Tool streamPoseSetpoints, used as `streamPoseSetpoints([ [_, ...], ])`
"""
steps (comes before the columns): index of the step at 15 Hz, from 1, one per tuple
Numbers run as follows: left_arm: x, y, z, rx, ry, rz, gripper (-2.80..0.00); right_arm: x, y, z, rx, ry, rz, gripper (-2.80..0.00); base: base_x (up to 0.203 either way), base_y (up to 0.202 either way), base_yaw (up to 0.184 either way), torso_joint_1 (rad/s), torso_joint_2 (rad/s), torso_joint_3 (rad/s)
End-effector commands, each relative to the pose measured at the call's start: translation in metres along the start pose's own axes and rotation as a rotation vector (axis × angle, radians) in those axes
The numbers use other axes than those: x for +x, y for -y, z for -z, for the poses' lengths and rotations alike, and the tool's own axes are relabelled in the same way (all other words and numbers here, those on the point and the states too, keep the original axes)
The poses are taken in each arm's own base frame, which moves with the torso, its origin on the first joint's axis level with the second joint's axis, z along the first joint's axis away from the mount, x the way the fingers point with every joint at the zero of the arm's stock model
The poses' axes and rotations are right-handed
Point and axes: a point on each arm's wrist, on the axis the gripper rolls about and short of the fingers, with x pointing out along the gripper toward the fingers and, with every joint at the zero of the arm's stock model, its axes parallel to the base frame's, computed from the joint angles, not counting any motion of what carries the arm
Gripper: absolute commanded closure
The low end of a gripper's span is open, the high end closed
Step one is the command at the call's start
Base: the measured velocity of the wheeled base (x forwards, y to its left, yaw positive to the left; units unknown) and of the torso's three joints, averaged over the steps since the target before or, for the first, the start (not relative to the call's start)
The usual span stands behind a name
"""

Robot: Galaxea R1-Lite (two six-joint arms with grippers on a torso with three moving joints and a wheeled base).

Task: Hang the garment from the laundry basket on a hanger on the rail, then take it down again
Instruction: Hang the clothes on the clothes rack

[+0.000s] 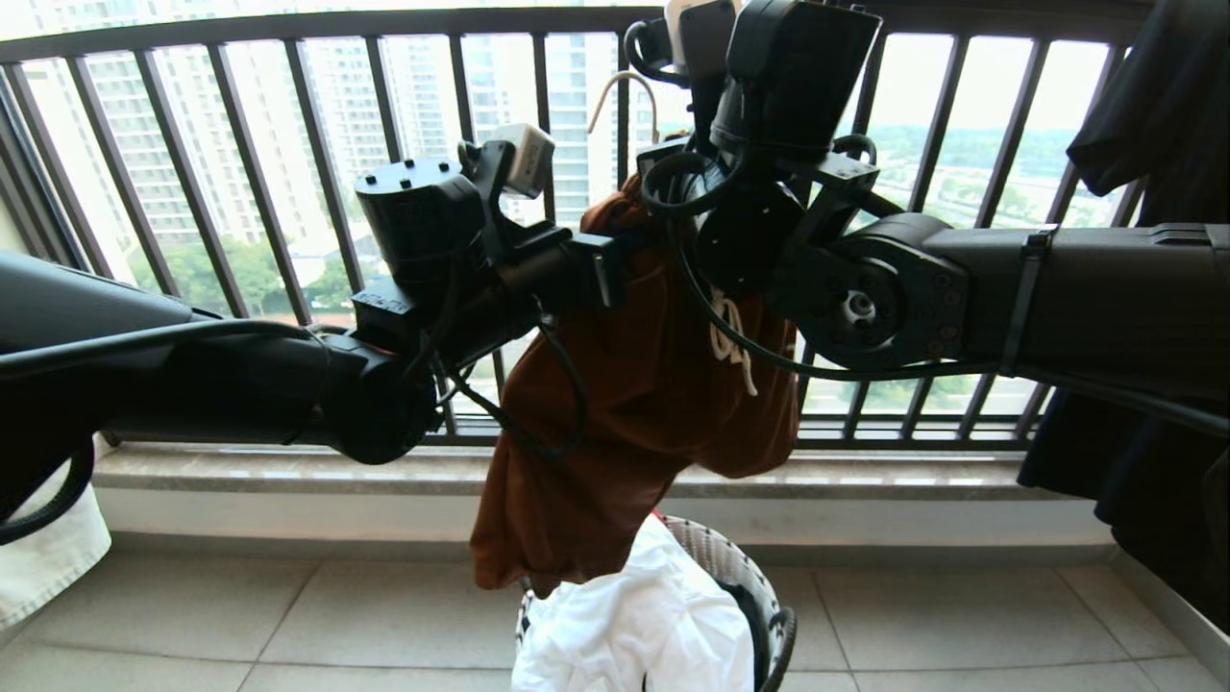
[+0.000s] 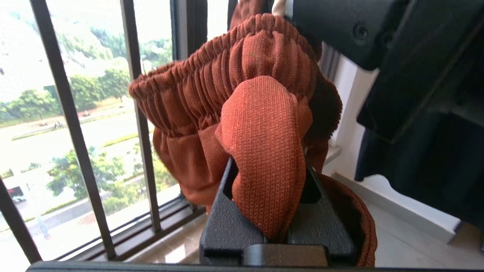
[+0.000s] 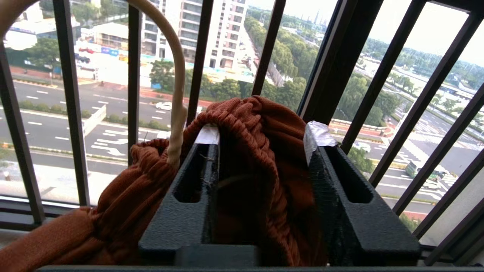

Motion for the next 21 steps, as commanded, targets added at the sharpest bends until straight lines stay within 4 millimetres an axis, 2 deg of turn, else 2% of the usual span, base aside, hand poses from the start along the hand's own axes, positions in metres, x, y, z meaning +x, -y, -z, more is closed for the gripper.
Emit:
streamPoseSetpoints([
  [1,0.003,-0.002,0.004,0.003,0.02,-0.016,0.0,-0.001,0.001,-0.001,0.0,0.0,0.005,-2.8,0.0,0.0,0.0,0.0,0.0,0.0],
  [5,0.004,-0.002,0.0,0.003,0.032,-0.017,0.0,-0.003,0.003,-0.002,-0.002,-0.001,0.004,-2.8,0.0,0.0,0.0,0.0,0.0,0.0],
  [13,0.004,-0.002,-0.005,0.006,0.053,-0.031,0.0,-0.022,0.009,0.006,-0.042,-0.043,-0.031,-2.8,0.0,0.0,0.0,0.0,0.0,0.0],
  [15,0.003,-0.002,-0.006,0.004,0.054,-0.031,0.0,-0.031,0.016,0.007,-0.049,-0.049,-0.037,-2.8,0.0,0.0,0.0,0.0,0.0,0.0],
  [21,0.003,-0.002,-0.007,-0.005,0.056,-0.032,0.0,-0.053,0.049,-0.016,-0.011,-0.014,-0.021,-2.8,0.0,0.0,0.0,0.0,0.0,0.0],
])
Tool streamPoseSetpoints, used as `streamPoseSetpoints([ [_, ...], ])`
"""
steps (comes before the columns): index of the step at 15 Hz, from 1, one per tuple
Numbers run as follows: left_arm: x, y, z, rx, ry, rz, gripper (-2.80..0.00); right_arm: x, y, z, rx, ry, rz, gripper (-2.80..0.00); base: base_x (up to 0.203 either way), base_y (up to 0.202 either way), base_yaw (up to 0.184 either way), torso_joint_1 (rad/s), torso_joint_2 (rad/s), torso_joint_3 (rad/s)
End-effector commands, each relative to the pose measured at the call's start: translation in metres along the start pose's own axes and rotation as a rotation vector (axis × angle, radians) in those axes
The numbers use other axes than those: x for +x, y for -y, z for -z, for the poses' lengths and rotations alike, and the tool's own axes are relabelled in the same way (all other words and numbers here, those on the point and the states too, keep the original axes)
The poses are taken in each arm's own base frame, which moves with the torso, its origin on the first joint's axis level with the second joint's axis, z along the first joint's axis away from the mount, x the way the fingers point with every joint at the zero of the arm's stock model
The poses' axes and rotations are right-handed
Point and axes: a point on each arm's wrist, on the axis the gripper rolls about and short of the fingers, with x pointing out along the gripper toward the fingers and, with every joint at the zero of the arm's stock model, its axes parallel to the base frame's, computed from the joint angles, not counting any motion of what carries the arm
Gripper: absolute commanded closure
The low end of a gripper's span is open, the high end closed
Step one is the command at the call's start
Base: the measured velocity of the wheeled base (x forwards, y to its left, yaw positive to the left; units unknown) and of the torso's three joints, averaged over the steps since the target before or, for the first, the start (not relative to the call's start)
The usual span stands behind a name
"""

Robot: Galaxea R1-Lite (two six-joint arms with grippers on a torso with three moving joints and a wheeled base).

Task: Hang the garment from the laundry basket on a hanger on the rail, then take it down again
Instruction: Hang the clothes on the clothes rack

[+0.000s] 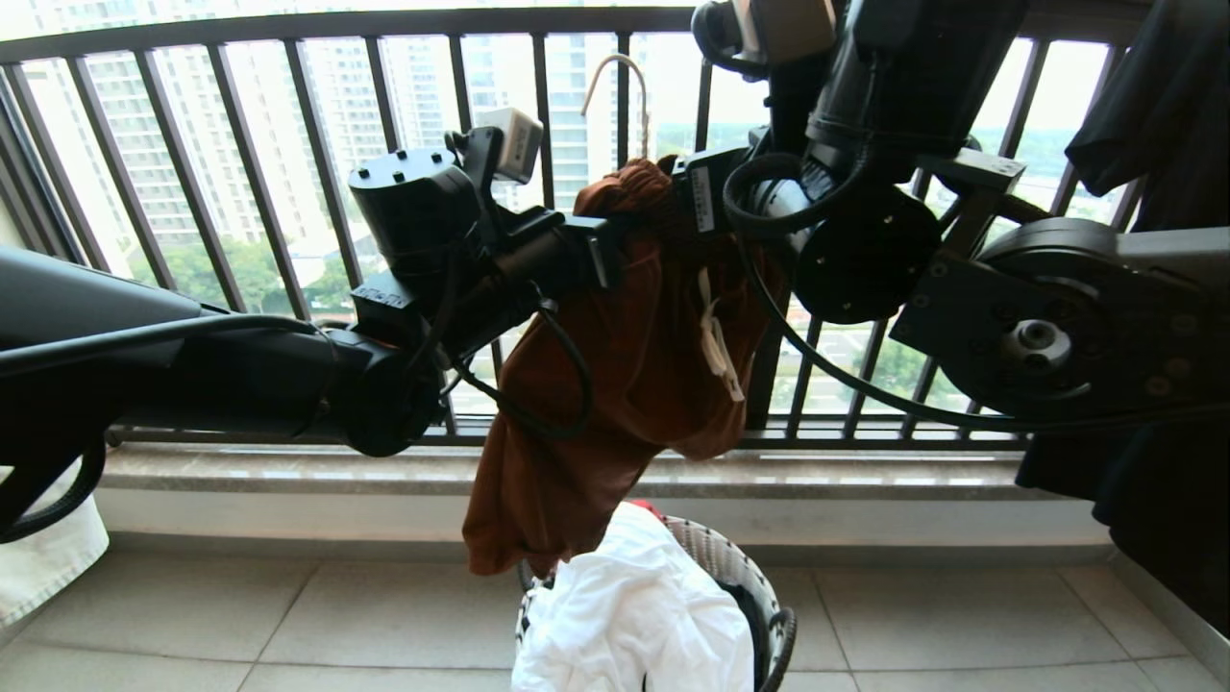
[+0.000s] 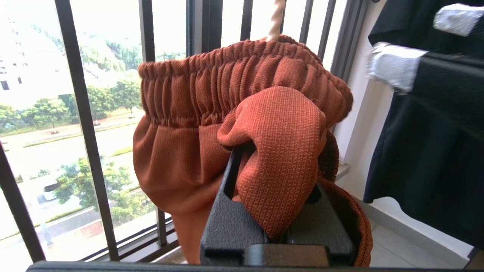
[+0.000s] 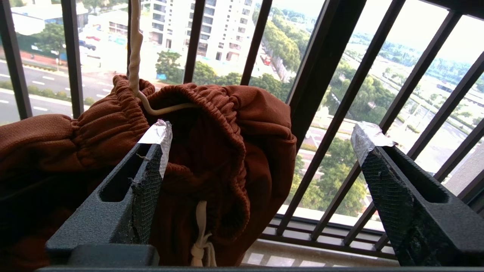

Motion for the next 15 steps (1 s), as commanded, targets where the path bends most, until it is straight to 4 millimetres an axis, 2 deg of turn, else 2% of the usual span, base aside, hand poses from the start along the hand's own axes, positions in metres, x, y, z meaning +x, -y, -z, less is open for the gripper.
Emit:
streamPoseSetpoints([
  [1,0.0,0.0,0.0,-0.002,0.004,0.002,0.0,-0.012,0.017,-0.008,0.007,0.008,0.01,0.0,0.0,0.0,0.0,0.0,0.0,0.0],
  [4,-0.001,0.001,-0.003,-0.002,0.007,0.005,0.0,-0.023,0.033,-0.006,-0.009,-0.008,0.018,0.0,0.0,0.0,0.0,0.0,0.0,0.0],
  [8,-0.003,0.002,-0.009,-0.013,0.019,0.007,0.0,-0.015,0.058,0.001,-0.05,-0.051,0.076,0.0,0.0,0.0,0.0,0.0,0.0,0.0],
  [12,-0.007,0.005,-0.017,-0.041,0.03,0.012,0.0,-0.024,0.07,0.016,-0.14,-0.141,-0.006,0.0,0.0,0.0,0.0,0.0,0.0,0.0],
  [15,-0.008,0.006,-0.02,-0.046,0.035,0.014,0.0,-0.023,0.07,0.015,-0.117,-0.142,-0.007,0.0,0.0,0.0,0.0,0.0,0.0,0.0],
])
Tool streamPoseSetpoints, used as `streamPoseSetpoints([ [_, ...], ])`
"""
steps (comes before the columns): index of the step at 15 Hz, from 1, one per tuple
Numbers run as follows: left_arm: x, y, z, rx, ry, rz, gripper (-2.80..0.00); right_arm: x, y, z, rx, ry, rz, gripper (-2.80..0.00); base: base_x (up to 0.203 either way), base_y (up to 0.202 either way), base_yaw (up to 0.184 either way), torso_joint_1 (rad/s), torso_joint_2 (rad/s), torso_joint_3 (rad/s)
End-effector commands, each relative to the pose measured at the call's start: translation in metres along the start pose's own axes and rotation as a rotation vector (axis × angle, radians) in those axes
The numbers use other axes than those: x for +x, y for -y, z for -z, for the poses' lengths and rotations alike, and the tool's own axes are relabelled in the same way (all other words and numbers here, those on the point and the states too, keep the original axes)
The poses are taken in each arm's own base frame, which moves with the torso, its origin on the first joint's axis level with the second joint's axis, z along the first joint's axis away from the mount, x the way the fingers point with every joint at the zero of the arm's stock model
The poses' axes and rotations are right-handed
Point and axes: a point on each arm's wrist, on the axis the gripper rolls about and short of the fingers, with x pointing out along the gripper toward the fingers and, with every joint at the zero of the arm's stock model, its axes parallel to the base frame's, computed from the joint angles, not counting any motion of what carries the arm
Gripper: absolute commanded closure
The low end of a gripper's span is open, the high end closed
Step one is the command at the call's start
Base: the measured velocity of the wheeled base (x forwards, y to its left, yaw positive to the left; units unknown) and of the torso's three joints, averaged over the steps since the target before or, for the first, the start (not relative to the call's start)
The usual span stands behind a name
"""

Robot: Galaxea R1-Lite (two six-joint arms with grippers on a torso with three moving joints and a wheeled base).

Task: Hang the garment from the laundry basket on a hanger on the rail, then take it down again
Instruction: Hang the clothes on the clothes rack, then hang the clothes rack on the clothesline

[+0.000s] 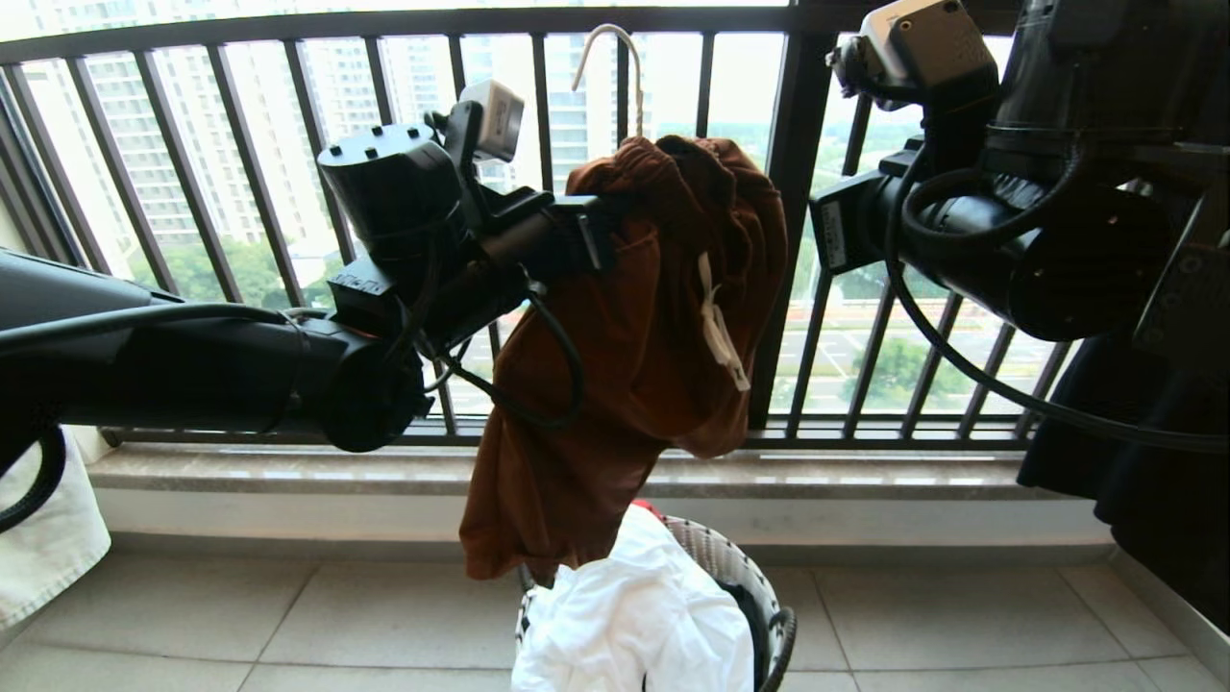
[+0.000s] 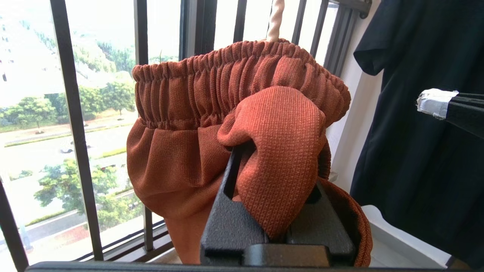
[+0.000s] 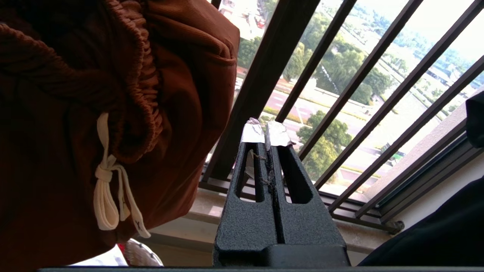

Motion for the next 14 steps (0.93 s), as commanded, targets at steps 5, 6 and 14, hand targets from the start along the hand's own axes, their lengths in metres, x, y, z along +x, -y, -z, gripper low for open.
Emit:
streamPoseSetpoints([
  [5,-0.007,0.006,-0.013,-0.05,0.02,0.017,0.0,-0.018,0.018,0.009,-0.036,-0.092,-0.144,0.0,0.0,0.0,0.0,0.0,0.0,0.0],
  [6,-0.008,0.006,-0.015,-0.062,0.02,0.021,0.0,-0.023,0.025,0.01,-0.039,-0.11,-0.201,0.0,0.0,0.0,0.0,0.0,0.0,0.0],
  [14,-0.012,0.009,-0.016,-0.072,0.01,0.03,0.0,-0.028,0.049,-0.003,0.01,-0.116,-0.383,0.0,0.0,0.0,0.0,0.0,0.0,0.0],
])
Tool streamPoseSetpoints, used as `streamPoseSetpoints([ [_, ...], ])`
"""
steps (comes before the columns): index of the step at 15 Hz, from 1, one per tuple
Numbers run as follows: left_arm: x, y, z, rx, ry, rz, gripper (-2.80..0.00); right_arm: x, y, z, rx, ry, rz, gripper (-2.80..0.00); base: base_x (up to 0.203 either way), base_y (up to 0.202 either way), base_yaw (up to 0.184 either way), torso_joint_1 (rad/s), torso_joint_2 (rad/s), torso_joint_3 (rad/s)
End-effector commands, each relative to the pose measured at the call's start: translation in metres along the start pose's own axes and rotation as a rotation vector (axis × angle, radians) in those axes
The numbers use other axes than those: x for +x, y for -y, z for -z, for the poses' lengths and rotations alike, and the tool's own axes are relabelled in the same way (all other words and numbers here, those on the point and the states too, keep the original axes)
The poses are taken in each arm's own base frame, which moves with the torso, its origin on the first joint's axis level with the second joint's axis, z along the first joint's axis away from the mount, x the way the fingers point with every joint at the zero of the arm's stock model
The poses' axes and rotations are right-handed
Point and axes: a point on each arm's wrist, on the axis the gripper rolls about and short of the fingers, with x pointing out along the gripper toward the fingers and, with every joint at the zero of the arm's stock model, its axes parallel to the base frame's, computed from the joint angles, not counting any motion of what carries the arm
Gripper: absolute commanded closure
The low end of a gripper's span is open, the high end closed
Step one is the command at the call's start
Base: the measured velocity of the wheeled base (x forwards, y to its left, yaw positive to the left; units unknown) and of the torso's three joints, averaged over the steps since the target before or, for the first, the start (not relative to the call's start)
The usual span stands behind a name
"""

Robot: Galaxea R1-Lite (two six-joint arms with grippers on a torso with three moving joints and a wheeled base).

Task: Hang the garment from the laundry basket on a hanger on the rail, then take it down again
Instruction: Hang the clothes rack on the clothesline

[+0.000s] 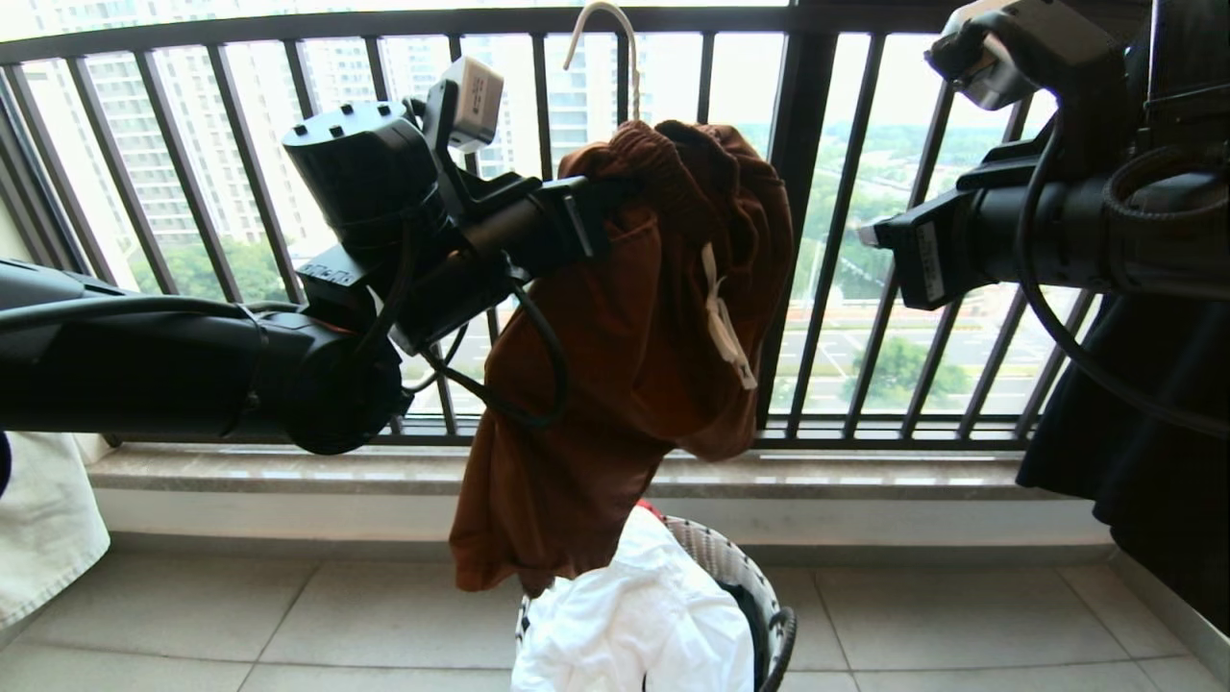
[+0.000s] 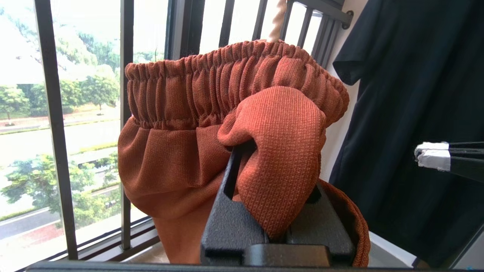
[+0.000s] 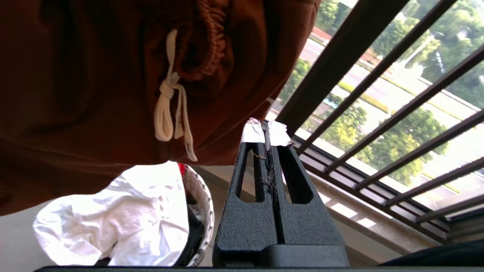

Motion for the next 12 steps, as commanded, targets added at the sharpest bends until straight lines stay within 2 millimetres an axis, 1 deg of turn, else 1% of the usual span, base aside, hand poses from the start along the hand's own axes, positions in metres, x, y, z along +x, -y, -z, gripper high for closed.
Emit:
streamPoseSetpoints([
  [1,-0.005,0.003,-0.005,-0.005,-0.015,0.013,0.0,-0.003,0.003,-0.005,-0.005,0.025,-0.074,0.0,0.0,0.0,0.0,0.0,0.0,0.0],
  [3,-0.009,0.006,-0.008,-0.053,-0.043,0.037,0.0,-0.014,0.022,-0.001,-0.092,-0.009,-0.197,0.0,0.0,0.0,0.0,0.0,0.0,0.0],
  [4,-0.009,0.007,-0.01,-0.088,-0.043,0.046,0.0,-0.019,0.032,-0.003,-0.129,-0.011,-0.215,0.0,0.0,0.0,0.0,0.0,0.0,0.0],
  [6,-0.011,0.008,-0.011,-0.112,-0.05,0.066,0.0,-0.018,0.042,-0.011,-0.175,-0.014,-0.2,0.0,0.0,0.0,0.0,0.0,0.0,0.0],
  [8,-0.012,0.008,-0.009,-0.126,-0.061,0.073,0.0,-0.021,0.045,-0.011,-0.196,-0.048,-0.23,0.0,0.0,0.0,0.0,0.0,0.0,0.0],
  [10,-0.015,0.008,-0.009,-0.185,-0.086,0.117,0.0,-0.036,0.046,-0.009,-0.202,-0.049,-0.296,0.0,0.0,0.0,0.0,0.0,0.0,0.0],
  [11,-0.017,0.007,-0.01,-0.215,-0.094,0.131,0.0,-0.041,0.047,-0.009,-0.222,-0.047,-0.301,0.0,0.0,0.0,0.0,0.0,0.0,0.0],
  [12,-0.018,0.005,-0.009,-0.24,-0.105,0.14,0.0,-0.042,0.05,-0.008,-0.24,-0.05,-0.288,0.0,0.0,0.0,0.0,0.0,0.0,0.0],
])
